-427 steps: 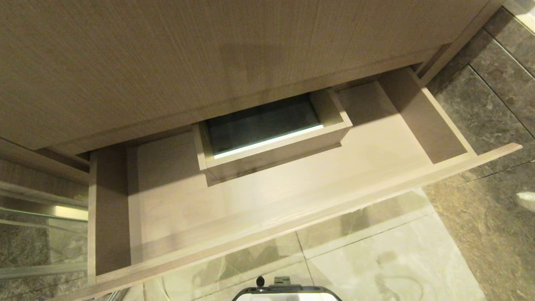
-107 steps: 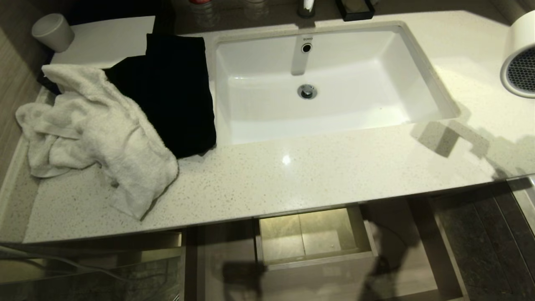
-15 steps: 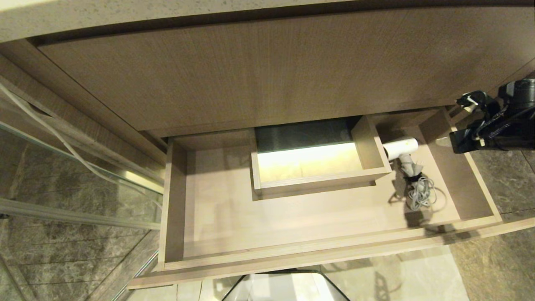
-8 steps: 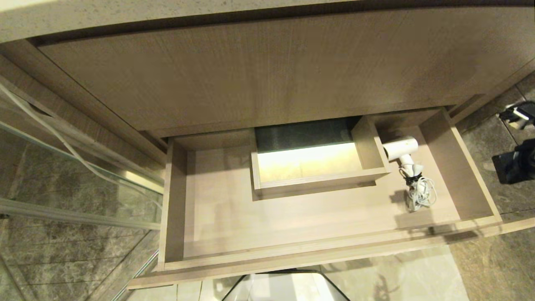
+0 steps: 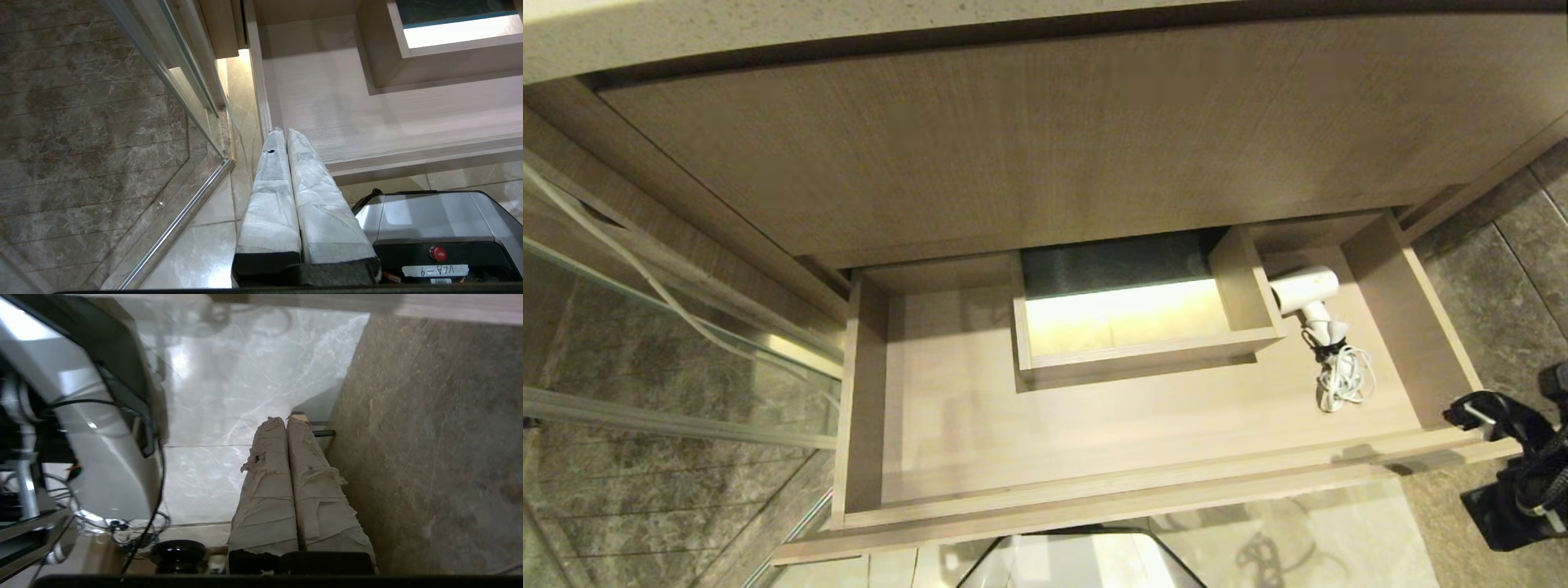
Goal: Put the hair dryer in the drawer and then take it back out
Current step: Close the drawer
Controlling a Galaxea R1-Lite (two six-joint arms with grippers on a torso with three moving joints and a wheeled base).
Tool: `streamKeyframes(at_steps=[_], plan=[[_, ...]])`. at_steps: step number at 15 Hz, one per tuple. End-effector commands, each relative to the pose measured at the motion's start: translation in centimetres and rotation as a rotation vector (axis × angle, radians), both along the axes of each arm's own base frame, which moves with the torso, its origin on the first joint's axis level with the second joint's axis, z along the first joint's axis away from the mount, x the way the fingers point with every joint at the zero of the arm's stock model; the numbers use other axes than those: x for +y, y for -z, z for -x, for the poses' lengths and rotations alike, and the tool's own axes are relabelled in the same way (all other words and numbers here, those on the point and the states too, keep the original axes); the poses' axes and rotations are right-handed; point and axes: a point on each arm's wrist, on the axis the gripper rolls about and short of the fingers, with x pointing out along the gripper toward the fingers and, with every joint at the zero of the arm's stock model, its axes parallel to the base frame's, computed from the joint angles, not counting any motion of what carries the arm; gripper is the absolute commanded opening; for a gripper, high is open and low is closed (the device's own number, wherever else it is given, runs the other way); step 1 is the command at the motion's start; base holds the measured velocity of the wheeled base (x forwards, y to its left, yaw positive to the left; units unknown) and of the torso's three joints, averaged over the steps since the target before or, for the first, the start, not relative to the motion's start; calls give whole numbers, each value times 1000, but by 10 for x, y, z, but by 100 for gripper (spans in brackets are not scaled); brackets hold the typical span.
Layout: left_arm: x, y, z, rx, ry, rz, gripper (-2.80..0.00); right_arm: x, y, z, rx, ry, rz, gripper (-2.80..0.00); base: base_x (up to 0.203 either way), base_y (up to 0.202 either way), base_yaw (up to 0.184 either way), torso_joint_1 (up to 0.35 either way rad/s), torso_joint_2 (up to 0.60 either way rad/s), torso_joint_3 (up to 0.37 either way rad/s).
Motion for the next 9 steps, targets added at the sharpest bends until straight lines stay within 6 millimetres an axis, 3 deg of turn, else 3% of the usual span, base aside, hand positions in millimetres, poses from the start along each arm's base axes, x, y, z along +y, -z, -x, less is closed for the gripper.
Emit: streamKeyframes(at_steps=[1,4,7,9], plan=[[0,0,0,1,0,1,-280,-7,30,-24,90,-6,-11,-280,0,0,0,0,0,0],[0,0,0,-1,0,1,-280,-13,39,-44,59,-7,4,-280,0,0,0,0,0,0],[0,0,0,1,1,1,-280,-14,38,-47,47,-9,8,-280,0,0,0,0,0,0],[0,0,0,1,1,1,-280,-21,48,-69,13,-19,22,-280,0,0,0,0,0,0]])
